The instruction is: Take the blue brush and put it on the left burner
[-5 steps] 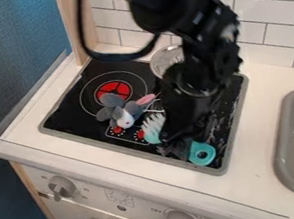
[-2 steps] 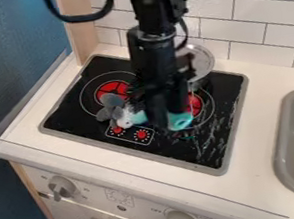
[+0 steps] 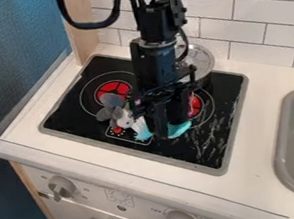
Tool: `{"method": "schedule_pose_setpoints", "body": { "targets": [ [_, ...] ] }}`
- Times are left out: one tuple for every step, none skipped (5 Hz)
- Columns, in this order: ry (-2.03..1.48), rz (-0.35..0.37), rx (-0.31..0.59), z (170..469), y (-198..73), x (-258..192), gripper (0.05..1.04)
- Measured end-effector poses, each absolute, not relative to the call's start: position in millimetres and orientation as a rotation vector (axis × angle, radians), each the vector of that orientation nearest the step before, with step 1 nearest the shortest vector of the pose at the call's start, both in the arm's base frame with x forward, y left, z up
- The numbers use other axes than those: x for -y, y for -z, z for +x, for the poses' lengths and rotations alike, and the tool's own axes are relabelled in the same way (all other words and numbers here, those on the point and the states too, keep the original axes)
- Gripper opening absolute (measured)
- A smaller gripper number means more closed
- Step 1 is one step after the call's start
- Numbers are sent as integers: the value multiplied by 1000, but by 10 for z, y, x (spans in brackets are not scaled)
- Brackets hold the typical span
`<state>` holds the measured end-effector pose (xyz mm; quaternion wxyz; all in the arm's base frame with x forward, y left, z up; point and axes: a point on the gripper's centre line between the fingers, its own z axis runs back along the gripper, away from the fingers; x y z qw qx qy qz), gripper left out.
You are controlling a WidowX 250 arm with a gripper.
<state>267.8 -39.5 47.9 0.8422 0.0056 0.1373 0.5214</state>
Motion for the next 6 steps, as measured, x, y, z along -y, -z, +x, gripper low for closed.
{"method": "schedule_pose_setpoints", "body": {
  "targets": [
    [-1113, 35, -298, 2667, -439, 375, 419],
    [-1166, 37, -286, 2771, -434, 276, 419],
    [-1209, 28, -276, 2921, -465, 203, 419],
    [-1256, 18, -260, 3077, -486, 115, 418],
    [-1305, 30, -251, 3195, -477, 33, 418],
    [-1369, 58, -244, 3319, -429, -110, 418]
  ]
}}
